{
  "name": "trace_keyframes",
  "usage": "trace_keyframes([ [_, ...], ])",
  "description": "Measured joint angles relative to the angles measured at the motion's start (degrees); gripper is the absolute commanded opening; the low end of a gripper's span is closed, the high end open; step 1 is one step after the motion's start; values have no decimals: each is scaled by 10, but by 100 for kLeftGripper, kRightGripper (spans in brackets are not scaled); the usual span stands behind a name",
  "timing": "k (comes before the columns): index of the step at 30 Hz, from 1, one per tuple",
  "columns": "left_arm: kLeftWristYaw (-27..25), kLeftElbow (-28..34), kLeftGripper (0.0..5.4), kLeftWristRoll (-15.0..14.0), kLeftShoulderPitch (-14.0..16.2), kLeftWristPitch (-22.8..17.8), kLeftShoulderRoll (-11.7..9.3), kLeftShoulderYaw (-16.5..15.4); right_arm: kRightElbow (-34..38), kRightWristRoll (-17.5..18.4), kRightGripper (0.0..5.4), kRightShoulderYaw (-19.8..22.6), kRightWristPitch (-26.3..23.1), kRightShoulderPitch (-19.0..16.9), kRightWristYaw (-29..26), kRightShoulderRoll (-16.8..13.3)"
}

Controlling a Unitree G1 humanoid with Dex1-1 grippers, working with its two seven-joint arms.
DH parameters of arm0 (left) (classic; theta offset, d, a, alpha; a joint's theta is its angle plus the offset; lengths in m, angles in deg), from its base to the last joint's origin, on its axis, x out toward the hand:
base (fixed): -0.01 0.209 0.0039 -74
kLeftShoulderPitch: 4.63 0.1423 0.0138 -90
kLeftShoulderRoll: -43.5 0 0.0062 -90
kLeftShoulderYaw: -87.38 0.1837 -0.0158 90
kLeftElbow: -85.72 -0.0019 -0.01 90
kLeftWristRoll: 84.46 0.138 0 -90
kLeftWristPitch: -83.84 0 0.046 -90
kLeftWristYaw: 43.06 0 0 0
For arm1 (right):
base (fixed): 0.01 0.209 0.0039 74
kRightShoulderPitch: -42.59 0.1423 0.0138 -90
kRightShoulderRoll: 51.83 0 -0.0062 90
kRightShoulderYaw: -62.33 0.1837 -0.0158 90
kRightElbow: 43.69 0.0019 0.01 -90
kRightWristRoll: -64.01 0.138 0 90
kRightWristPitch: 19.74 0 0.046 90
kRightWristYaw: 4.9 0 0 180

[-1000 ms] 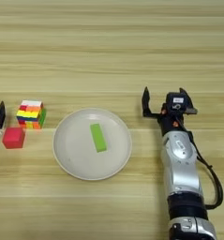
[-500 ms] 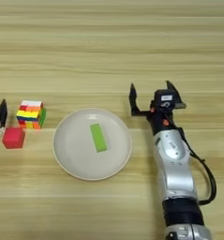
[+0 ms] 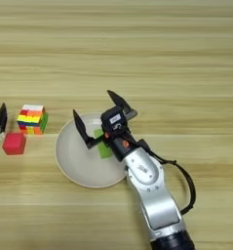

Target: Move the objects on the table

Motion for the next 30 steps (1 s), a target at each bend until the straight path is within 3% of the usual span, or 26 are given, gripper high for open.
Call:
trace_keyframes([
  [3,0,0,538,0,0,0,0,0,1,9,540,-12,-33,-4,-16,-1],
  [8,0,1,538,0,0,0,0,1,-2,72,540,-5,-115,-10,-33,19],
  [11,1,1,538,0,0,0,0,1,-2,86,540,-3,-145,-9,-33,25],
  [16,2,4,538,1,1,0,0,1,-14,91,540,5,-172,-3,-21,36],
  [30,4,6,538,1,4,0,0,4,-82,101,540,50,-183,19,2,55],
])
